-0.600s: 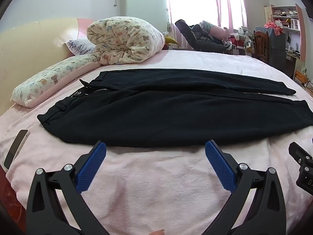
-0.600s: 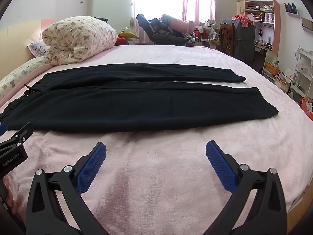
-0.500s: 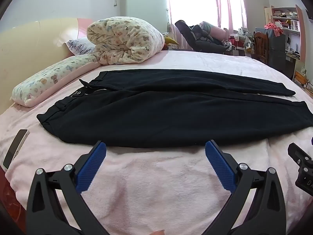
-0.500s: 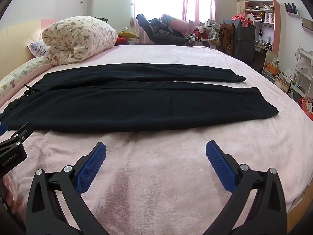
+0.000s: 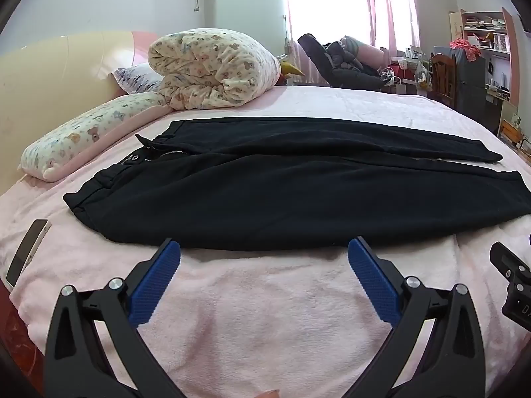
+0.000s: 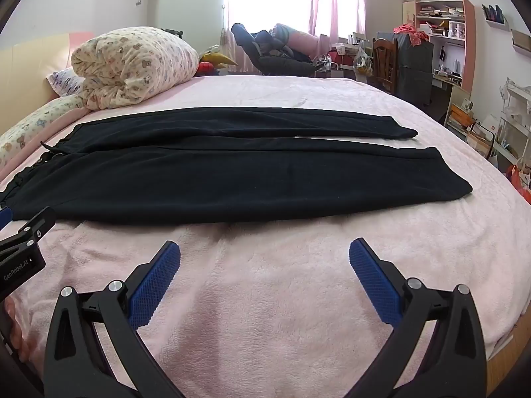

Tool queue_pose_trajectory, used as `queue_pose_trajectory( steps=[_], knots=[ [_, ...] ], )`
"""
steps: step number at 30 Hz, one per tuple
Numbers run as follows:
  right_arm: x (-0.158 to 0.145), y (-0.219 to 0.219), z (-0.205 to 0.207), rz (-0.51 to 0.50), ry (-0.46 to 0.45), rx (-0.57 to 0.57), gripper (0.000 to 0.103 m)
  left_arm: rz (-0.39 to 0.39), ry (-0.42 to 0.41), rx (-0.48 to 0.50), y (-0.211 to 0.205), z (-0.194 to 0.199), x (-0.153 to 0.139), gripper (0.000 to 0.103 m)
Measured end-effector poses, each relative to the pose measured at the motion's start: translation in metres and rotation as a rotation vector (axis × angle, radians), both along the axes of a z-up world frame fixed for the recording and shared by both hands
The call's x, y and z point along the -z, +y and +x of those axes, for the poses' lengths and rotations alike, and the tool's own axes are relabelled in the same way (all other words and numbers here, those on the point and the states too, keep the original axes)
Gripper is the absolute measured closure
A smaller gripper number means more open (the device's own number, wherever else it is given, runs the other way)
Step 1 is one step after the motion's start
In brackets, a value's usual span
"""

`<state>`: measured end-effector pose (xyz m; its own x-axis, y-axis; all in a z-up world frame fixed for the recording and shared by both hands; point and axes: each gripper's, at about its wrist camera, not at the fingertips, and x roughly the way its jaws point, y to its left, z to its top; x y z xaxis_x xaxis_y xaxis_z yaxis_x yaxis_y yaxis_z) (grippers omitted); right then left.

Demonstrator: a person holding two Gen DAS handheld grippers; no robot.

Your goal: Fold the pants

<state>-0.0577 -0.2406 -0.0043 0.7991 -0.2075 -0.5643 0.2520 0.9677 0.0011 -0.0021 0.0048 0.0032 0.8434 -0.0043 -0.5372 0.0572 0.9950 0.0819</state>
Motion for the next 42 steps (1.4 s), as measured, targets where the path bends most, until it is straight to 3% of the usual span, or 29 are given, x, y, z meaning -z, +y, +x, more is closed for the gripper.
queue_pose_trajectory(
  steps=[42],
  knots=[
    [0.0006, 0.0013, 0.0002, -0.001, 0.003, 0.0, 0.001, -0.002, 0.002, -0.005, 0.001, 0.004, 0.0025, 0.002]
  ],
)
